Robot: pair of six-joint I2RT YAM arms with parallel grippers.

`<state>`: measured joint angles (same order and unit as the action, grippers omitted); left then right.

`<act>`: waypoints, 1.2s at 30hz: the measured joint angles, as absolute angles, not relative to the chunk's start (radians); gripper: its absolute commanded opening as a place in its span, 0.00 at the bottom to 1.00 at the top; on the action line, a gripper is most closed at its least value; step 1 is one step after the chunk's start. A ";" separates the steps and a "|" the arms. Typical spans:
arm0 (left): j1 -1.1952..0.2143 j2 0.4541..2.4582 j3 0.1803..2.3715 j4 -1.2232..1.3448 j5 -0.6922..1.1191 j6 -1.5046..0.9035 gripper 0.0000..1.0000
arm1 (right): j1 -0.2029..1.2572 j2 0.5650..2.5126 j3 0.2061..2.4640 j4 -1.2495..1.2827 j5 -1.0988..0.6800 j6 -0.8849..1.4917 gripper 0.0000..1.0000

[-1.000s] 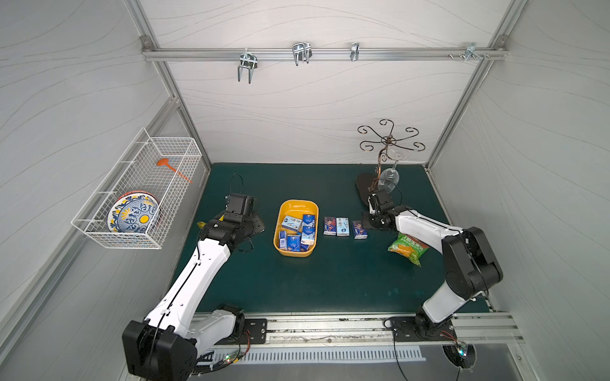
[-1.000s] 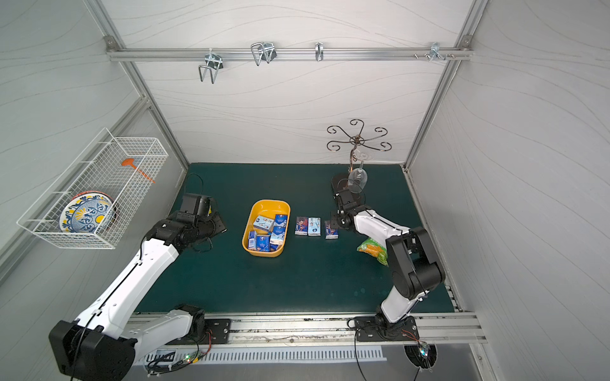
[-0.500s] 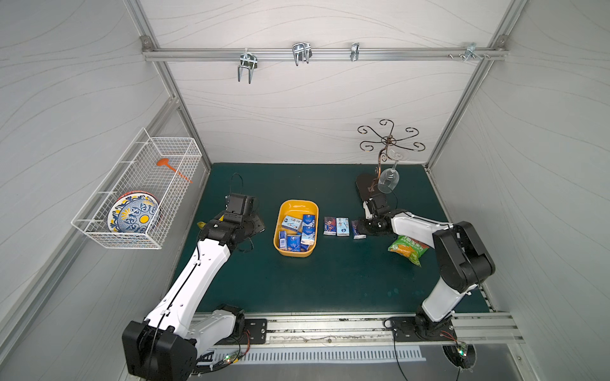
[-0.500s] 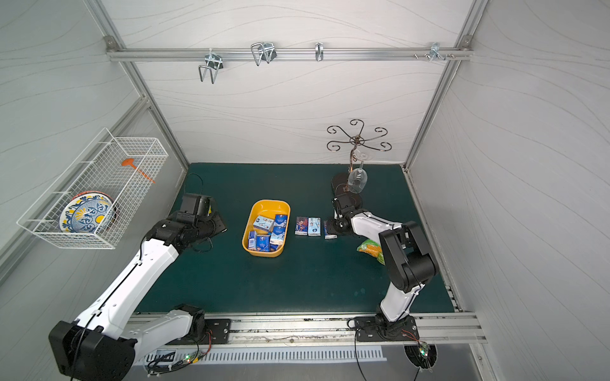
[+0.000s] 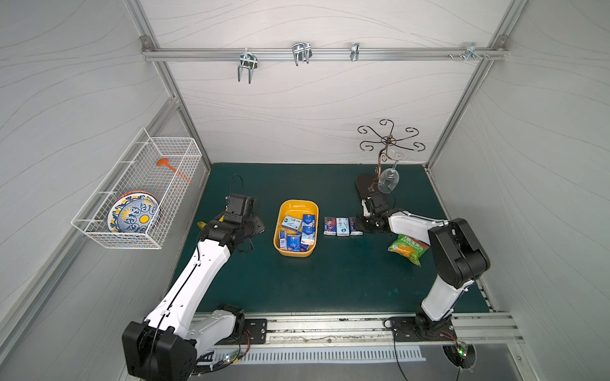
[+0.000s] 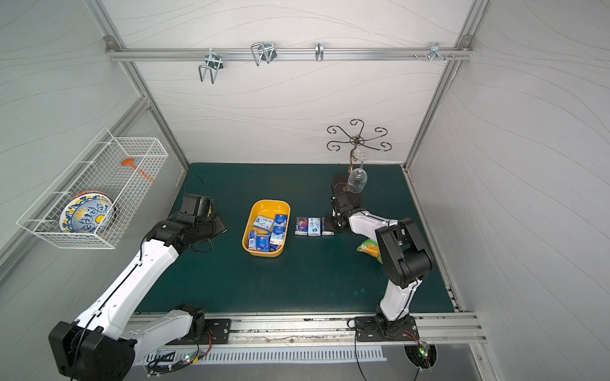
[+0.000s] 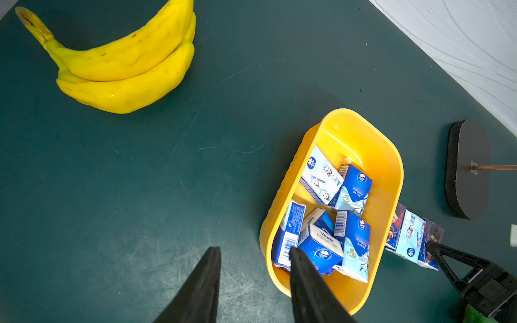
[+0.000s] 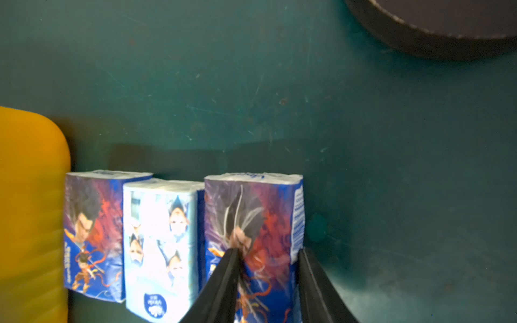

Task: Take the pocket tissues out of the storage box
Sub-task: Place the pocket tissues at the center of the board, then pick up the pocket tissues from the storage box.

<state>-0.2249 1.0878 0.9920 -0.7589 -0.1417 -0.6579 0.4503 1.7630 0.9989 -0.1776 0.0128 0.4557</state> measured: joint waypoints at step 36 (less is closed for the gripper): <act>-0.225 1.077 0.971 -0.757 -0.146 -0.658 0.45 | 0.806 1.759 1.358 -0.421 0.318 0.332 0.60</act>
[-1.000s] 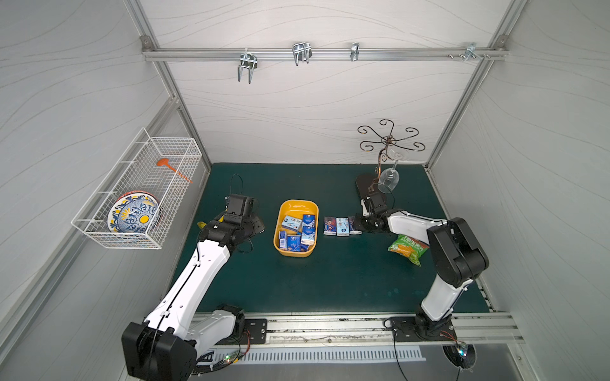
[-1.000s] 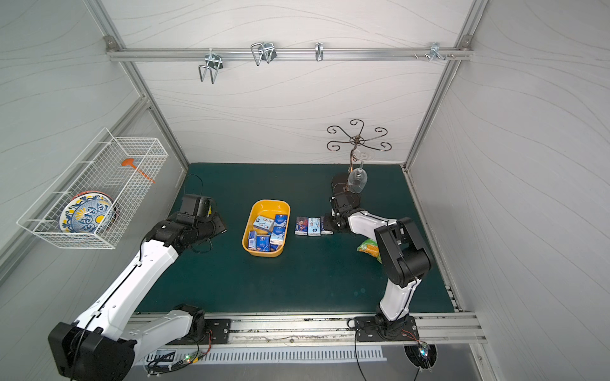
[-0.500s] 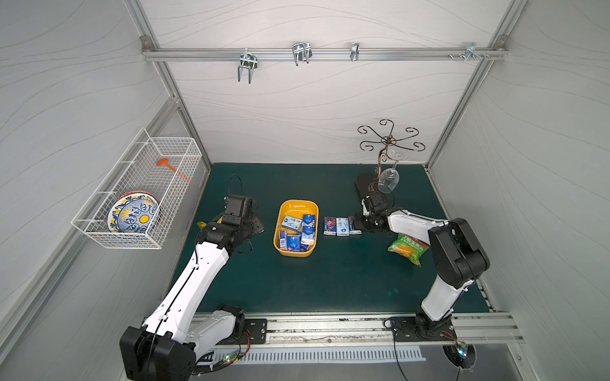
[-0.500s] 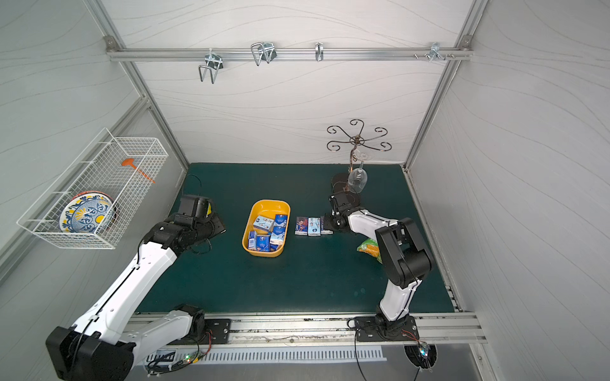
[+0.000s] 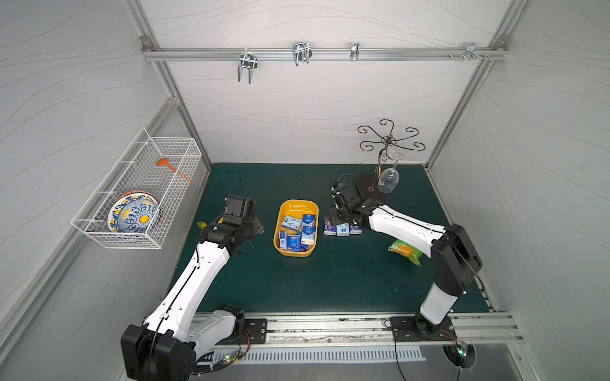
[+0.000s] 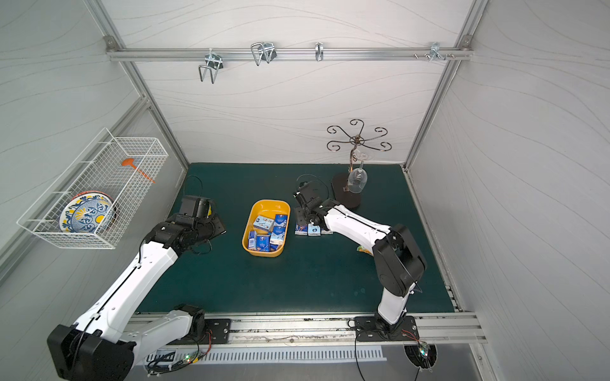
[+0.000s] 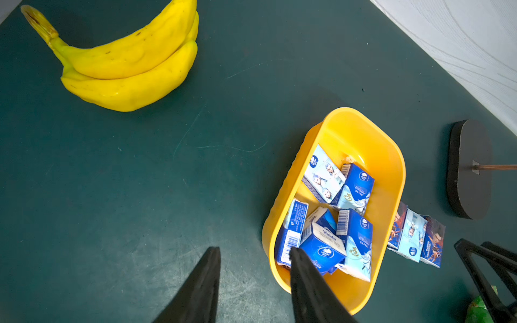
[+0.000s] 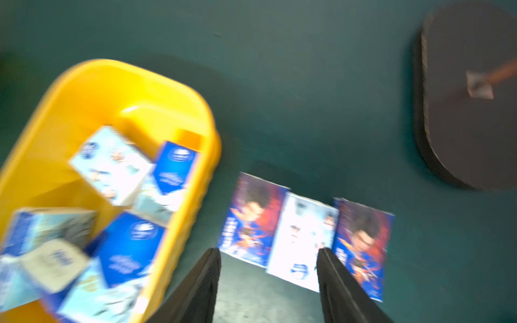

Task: Take the pocket tissues out of the storage box
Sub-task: Pick up the pocket tissues from the storage box.

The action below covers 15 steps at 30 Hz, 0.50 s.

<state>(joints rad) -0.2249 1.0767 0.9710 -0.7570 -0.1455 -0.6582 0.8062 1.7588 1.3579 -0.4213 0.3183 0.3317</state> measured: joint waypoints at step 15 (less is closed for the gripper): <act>-0.225 1.079 0.945 -0.758 -0.146 -0.659 0.45 | 1.001 1.827 1.427 -0.445 0.083 0.149 0.64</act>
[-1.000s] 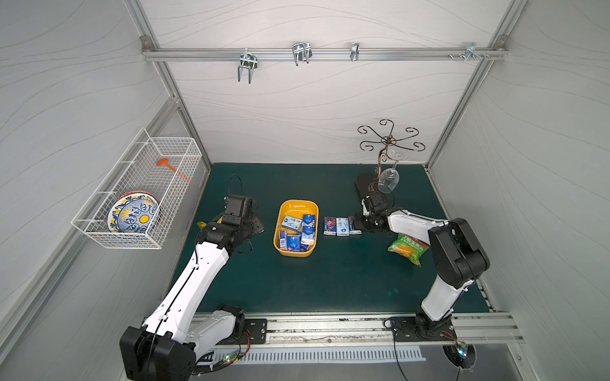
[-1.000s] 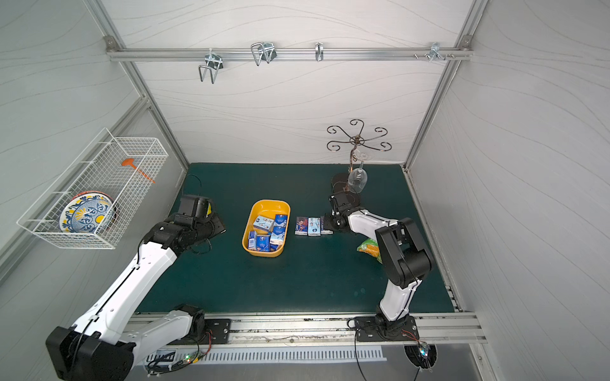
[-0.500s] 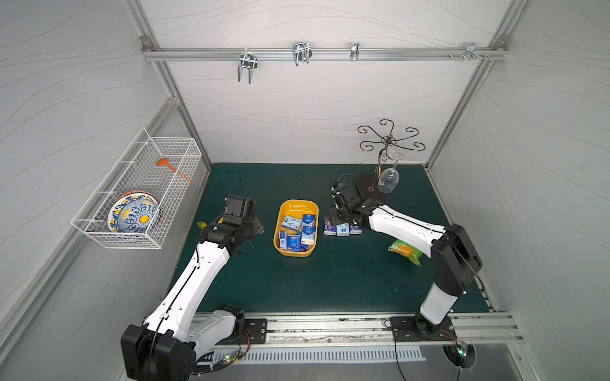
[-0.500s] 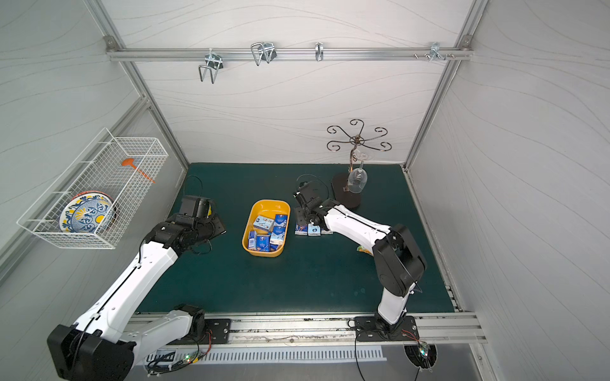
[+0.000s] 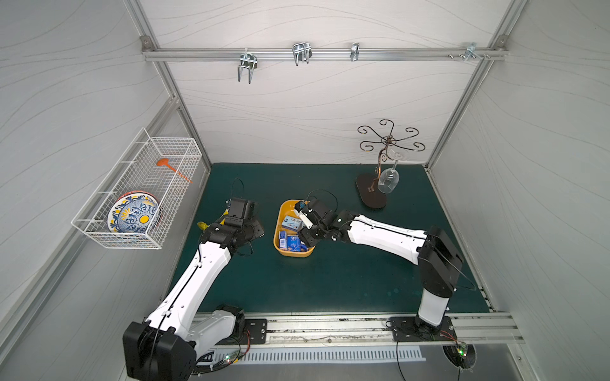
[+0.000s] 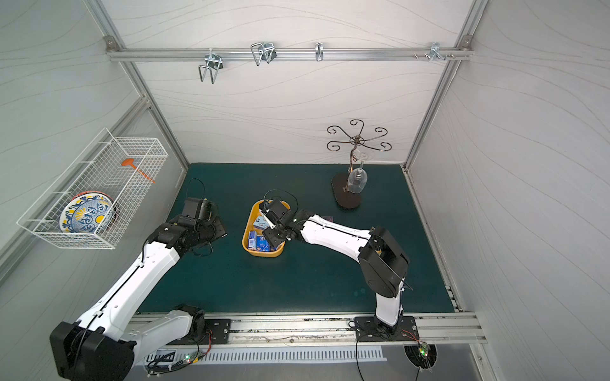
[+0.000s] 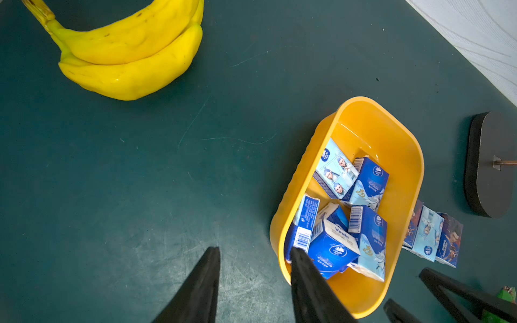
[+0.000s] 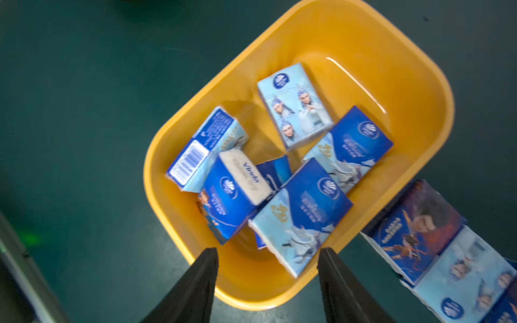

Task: Take the pocket tissues out of the storage box
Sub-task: Pick up the pocket tissues from the storage box.

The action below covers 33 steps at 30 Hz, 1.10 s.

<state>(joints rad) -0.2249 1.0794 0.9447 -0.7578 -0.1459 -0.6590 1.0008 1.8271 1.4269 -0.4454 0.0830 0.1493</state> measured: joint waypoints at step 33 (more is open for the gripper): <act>-0.225 1.087 0.945 -0.751 -0.141 -0.666 0.45 | 0.975 2.065 1.552 -0.387 -0.067 0.086 0.65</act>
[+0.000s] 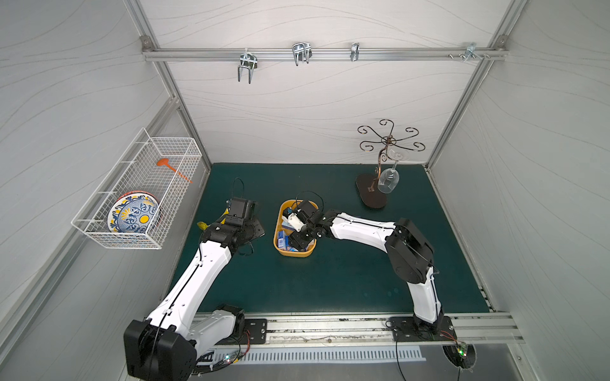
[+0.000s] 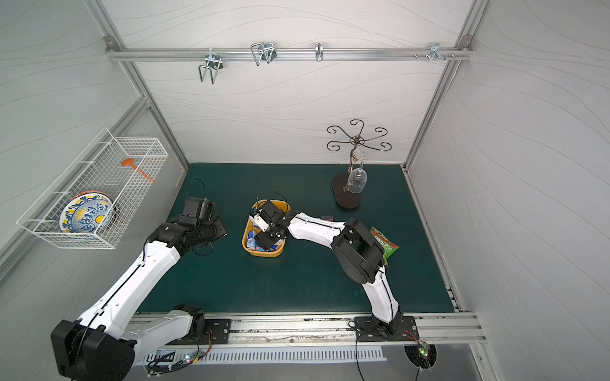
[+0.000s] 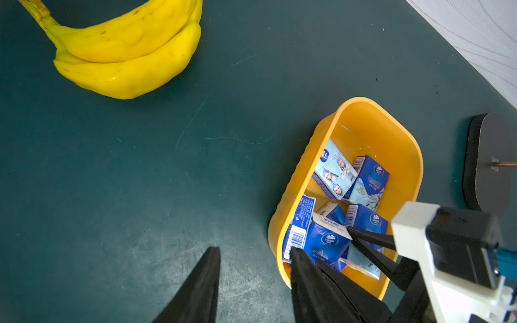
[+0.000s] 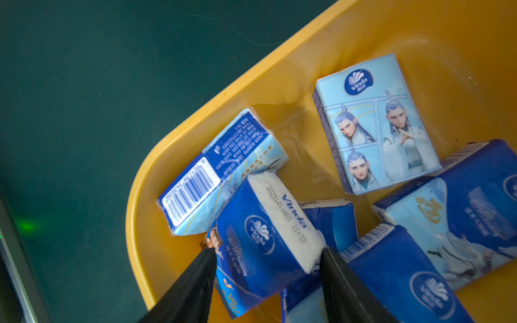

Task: Take the pocket tissues out of the storage box
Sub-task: Pick up the pocket tissues from the storage box.

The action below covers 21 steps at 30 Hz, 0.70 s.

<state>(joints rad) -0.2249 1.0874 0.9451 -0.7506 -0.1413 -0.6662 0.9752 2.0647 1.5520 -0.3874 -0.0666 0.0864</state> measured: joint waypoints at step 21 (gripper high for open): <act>-0.225 1.087 0.945 -0.751 -0.142 -0.665 0.45 | 0.966 2.054 1.539 -0.351 -0.057 0.186 0.28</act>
<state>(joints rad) -0.2249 1.0874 0.9451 -0.7506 -0.1417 -0.6655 0.9665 2.0541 1.5391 -0.3508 -0.0570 0.1860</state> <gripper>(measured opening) 0.452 0.292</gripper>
